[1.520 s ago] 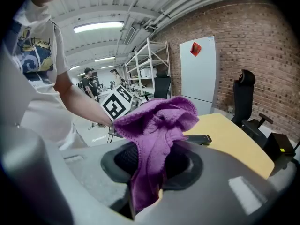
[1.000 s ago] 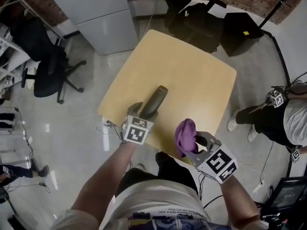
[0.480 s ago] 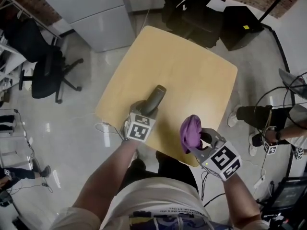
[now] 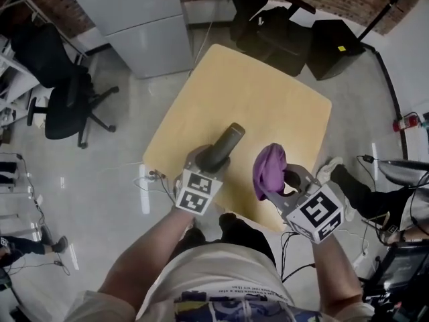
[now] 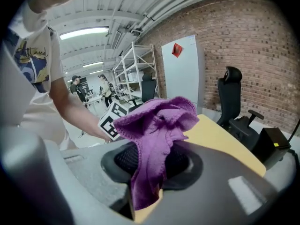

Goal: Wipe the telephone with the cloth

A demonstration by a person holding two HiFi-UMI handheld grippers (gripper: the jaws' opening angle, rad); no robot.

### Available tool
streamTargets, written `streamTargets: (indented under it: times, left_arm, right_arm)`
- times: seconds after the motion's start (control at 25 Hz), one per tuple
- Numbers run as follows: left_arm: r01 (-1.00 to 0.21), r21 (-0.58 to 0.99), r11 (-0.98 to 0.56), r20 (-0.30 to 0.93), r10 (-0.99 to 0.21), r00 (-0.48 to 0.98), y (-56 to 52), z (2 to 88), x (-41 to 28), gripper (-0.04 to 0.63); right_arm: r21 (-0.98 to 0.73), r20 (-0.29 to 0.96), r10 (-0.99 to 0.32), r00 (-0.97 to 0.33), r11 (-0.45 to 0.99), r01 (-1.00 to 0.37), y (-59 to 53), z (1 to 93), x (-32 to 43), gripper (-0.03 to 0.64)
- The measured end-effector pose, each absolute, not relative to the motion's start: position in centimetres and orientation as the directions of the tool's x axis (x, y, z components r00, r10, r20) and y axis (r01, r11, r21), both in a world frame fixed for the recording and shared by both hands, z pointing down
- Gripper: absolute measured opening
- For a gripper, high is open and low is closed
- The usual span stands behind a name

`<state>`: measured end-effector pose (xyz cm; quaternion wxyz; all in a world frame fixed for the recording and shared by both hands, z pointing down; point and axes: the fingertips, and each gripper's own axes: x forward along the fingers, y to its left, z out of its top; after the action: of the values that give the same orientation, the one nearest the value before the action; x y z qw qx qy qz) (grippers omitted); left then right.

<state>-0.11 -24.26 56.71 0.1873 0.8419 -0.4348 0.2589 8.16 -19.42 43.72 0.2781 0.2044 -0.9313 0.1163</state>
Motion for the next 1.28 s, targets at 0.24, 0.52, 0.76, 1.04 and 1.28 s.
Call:
streamTargets:
  times: [0.24,0.52,0.76,1.04,1.28]
  left_arm:
    - [-0.779,0.109,-0.618,0.516,-0.634,0.575,-21.2,50.8,0.2,0.252]
    - [-0.72,0.134,-0.681,0.495,-0.584,0.644,-18.4,47.9,0.4,0.252]
    - [-0.688,0.166,-0.707,0.486,-0.549,0.68,-16.5,47.0,-0.2,0.252]
    - [-0.676,0.182,-0.714,0.471,-0.54,0.698,-15.4,46.1,-1.8,0.252]
    - [-0.661,0.183,-0.727,0.455,-0.534,0.713,-14.3,45.5,-2.7,0.252]
  right_arm:
    - [-0.027,0.477,-0.359,-0.802,0.906,-0.422,-20.8,38.7,3.5,0.115]
    - [0.006,0.433,-0.288,-0.854,0.948,-0.317,-19.6,36.3,-3.6,0.114]
    - [0.013,0.445,-0.236,-0.864,0.966,-0.257,-17.1,37.0,-8.0,0.114]
    - [0.077,0.466,-0.293,-0.835,0.953,-0.292,-18.3,37.5,-8.0,0.114]
    - [0.135,0.473,-0.428,-0.77,0.899,-0.417,-21.8,37.0,-4.0,0.114]
